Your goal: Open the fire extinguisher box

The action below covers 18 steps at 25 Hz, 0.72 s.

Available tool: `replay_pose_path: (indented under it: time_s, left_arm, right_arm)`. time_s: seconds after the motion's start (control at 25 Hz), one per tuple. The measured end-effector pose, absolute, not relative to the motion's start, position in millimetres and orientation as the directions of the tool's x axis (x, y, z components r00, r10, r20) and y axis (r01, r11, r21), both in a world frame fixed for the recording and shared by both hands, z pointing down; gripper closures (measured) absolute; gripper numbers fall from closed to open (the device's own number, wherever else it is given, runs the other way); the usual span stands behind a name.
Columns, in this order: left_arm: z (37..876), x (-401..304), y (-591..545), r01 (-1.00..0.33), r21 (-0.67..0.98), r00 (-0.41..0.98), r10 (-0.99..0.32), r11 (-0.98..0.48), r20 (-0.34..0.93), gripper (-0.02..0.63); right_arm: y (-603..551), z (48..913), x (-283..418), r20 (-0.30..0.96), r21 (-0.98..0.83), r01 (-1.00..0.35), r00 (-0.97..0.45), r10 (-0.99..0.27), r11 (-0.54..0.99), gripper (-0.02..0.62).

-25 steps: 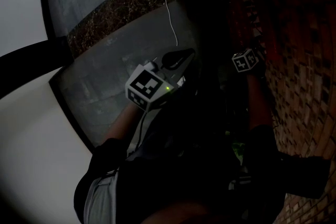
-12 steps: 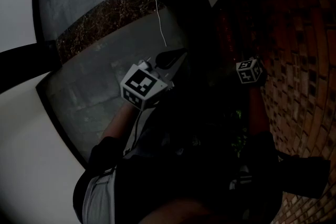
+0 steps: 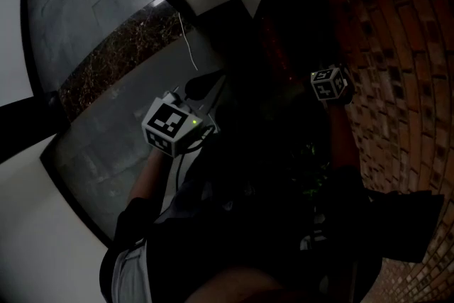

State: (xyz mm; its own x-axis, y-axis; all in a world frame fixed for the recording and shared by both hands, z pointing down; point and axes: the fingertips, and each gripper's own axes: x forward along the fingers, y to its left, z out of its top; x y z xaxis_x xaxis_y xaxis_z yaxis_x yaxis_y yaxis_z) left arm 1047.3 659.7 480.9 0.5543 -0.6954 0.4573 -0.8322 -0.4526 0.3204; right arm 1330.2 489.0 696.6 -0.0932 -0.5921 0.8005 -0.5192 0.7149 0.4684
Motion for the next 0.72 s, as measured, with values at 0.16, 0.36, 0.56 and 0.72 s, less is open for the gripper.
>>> replay_pose_path:
  time_s: [0.16, 0.36, 0.56, 0.72]
  left_arm:
    - [474.7, 1055.9, 654.6, -0.823, 0.307, 0.568, -0.688, -0.477, 0.452, 0.601]
    - [461.1, 1070.1, 643.2, -0.815, 0.273, 0.579, -0.687, -0.512, 0.438, 0.601]
    - [461.5, 1070.1, 646.3, -0.819, 0.263, 0.571, -0.68, -0.509, 0.46, 0.601]
    - [466.0, 1062.0, 645.6, -0.836, 0.261, 0.547, -0.689, -0.483, 0.476, 0.601]
  right_arm:
    - [464.9, 688.5, 1355.2, 0.796, 0.509, -0.538, -0.001, -0.605, 0.672, 0.523]
    - [430.9, 680.9, 1387.6, 0.808, 0.514, -0.579, 0.08, -0.583, 0.633, 0.528]
    - [416.8, 683.1, 1406.0, 0.82, 0.506, -0.591, 0.103, -0.564, 0.628, 0.529]
    - [413.0, 685.1, 1406.9, 0.815, 0.505, -0.606, 0.101, -0.571, 0.615, 0.526]
